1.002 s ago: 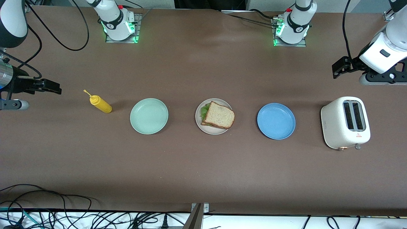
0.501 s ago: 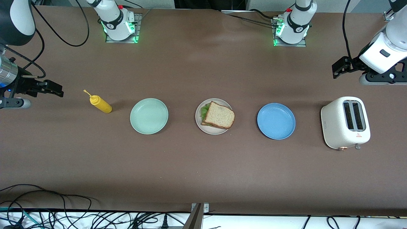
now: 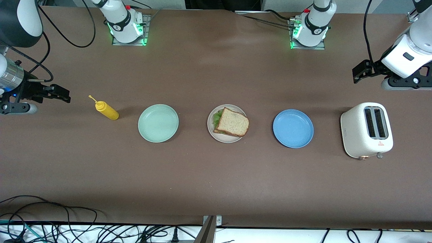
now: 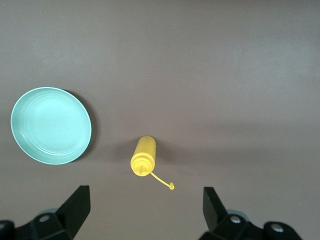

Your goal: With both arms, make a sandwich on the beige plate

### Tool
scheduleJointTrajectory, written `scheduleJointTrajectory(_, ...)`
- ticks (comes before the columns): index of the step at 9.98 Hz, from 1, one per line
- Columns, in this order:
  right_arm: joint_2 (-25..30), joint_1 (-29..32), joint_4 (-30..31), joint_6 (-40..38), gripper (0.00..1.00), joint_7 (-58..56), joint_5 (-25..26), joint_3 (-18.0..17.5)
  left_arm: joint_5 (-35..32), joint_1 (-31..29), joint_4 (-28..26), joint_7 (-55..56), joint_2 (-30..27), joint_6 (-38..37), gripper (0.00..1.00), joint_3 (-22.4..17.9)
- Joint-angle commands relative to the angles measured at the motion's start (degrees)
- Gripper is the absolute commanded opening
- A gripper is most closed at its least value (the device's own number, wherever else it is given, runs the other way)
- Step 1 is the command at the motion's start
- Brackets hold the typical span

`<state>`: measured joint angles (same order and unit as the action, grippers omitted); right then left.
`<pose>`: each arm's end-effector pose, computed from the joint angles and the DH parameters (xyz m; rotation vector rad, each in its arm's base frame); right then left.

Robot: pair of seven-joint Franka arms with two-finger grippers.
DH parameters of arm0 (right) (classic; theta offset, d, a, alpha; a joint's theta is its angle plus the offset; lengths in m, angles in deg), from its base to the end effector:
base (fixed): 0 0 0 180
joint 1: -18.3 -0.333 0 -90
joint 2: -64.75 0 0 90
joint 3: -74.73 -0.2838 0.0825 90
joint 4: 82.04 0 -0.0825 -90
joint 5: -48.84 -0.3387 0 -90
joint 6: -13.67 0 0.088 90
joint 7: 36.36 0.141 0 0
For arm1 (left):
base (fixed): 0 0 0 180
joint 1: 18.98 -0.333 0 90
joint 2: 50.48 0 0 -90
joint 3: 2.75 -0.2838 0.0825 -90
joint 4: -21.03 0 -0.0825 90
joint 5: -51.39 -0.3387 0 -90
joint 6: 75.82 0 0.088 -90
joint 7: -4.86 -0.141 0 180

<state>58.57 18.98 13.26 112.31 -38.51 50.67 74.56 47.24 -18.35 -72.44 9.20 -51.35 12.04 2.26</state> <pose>0.5418 -0.0089 0.4746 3.1102 0.0532 -0.0782 0.4949 -0.0387 0.5376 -3.0585 0.0350 0.1164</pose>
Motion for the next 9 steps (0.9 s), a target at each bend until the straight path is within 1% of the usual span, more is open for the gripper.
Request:
scheduleJointTrajectory(1, 1.6, 0.8, 1.6, 0.7, 1.0, 0.0, 0.9, -1.1, 1.1, -0.1, 1.1, 0.6, 0.1, -1.0, 1.0, 0.2)
scheduleJointTrajectory(9, 0.5, 0.9, 0.2, 0.7, 1.0, -2.8, 1.0, -0.6, 1.1, -0.1, 1.1, 0.6, 0.1, -1.0, 1.0, 0.2)
